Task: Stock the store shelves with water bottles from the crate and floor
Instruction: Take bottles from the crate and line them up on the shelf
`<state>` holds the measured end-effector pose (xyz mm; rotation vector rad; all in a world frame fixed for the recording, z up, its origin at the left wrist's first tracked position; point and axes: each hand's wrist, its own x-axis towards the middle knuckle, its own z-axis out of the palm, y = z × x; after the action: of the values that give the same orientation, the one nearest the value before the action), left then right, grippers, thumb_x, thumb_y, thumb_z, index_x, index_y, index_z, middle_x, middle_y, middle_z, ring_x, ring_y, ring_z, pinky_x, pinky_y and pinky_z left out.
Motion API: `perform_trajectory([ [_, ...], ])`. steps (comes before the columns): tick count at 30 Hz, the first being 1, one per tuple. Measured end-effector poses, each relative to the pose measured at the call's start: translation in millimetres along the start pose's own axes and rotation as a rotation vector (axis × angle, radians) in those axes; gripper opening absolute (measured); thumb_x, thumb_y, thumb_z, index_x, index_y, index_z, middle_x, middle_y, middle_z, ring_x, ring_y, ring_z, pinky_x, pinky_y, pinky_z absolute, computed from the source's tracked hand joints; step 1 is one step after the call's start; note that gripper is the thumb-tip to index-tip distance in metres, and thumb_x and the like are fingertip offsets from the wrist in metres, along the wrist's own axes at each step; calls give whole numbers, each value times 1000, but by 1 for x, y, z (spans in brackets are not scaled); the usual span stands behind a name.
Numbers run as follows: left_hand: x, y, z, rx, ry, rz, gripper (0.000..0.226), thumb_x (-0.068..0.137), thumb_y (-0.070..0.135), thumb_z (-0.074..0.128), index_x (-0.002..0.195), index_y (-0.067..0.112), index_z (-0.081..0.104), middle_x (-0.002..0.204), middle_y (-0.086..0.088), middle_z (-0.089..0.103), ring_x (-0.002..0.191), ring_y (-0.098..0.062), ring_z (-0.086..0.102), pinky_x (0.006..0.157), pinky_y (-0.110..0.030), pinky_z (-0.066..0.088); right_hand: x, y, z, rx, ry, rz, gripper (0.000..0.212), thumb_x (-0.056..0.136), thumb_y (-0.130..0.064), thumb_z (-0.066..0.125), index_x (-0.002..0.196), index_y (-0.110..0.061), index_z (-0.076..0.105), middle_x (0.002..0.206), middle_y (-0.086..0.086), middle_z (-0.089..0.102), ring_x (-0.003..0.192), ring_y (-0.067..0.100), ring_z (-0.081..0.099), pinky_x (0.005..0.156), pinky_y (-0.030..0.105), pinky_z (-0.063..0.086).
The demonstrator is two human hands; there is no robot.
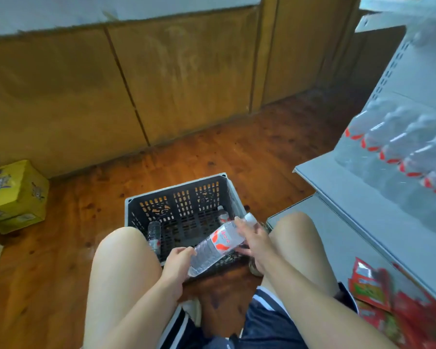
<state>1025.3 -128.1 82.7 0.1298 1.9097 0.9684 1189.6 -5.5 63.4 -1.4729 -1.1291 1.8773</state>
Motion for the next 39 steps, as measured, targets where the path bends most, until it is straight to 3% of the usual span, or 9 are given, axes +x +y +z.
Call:
perform_trajectory([
  [4, -10, 9, 28, 121, -128, 99, 41, 83, 31, 61, 122, 21, 57, 114, -1, 59, 108, -22, 58, 98, -43, 52, -6, 8, -20, 139, 1, 25, 48, 90, -39, 75, 130, -27, 51, 119, 14, 69, 99, 30, 74, 74, 42, 63],
  [10, -12, 18, 81, 334, -325, 221, 56, 86, 28, 63, 140, 21, 48, 124, -1, 56, 112, -21, 54, 92, -35, 47, -35, 16, -69, 225, 224, -80, 47, 78, -29, 85, 116, -30, 57, 111, 8, 76, 100, 32, 74, 99, 50, 55],
  [15, -27, 22, 119, 461, -513, 289, 55, 89, 19, 64, 141, 20, 45, 124, -4, 54, 107, -19, 54, 86, -30, 44, -72, 20, -101, 273, 390, -183, 71, 60, -33, 91, 122, -25, 57, 114, 4, 74, 100, 21, 74, 92, 43, 59],
  [20, -45, 13, 154, 626, -688, 456, 58, 84, 10, 69, 138, 16, 48, 112, 0, 59, 83, -3, 54, 64, -17, 43, -108, 34, -129, 328, 597, -235, 41, 75, -3, 84, 109, -15, 64, 99, 3, 77, 85, 17, 74, 70, 25, 58],
  [25, -66, 2, 184, 857, -889, 693, 69, 79, 25, 81, 140, 26, 47, 115, 6, 65, 101, -13, 64, 87, -26, 55, -154, 46, -163, 490, 799, -291, 45, 75, 1, 83, 115, -10, 65, 106, 18, 74, 97, 43, 72, 79, 37, 60],
  [27, -75, 0, 198, 940, -962, 810, 75, 76, 42, 83, 140, 35, 47, 123, 8, 64, 103, -11, 66, 90, -27, 57, -179, 46, -178, 577, 852, -349, 42, 77, 6, 79, 116, -4, 65, 100, 19, 72, 86, 40, 71, 66, 32, 61],
  [31, -113, 0, 225, 903, -1214, 759, 61, 80, 52, 81, 132, 42, 52, 123, 17, 62, 104, -3, 65, 87, -20, 55, -226, 47, -209, 665, 856, -441, 42, 65, -17, 87, 104, -14, 72, 92, 9, 74, 71, 20, 71, 69, 31, 55],
  [35, -167, -2, 251, 861, -1527, 666, 53, 80, 36, 82, 129, 23, 64, 123, -1, 72, 113, -21, 69, 102, -40, 51, -257, 51, -238, 724, 905, -464, 38, 64, -29, 92, 95, -18, 75, 96, 12, 70, 76, 17, 65, 72, 29, 52],
  [39, -194, -14, 293, 804, -1543, 708, 50, 81, 33, 84, 124, 14, 67, 118, -5, 74, 111, -23, 69, 102, -48, 51, -273, 56, -271, 568, 1064, -415, 23, 79, -44, 82, 92, -27, 73, 99, 2, 72, 89, 18, 68, 76, 31, 59],
])
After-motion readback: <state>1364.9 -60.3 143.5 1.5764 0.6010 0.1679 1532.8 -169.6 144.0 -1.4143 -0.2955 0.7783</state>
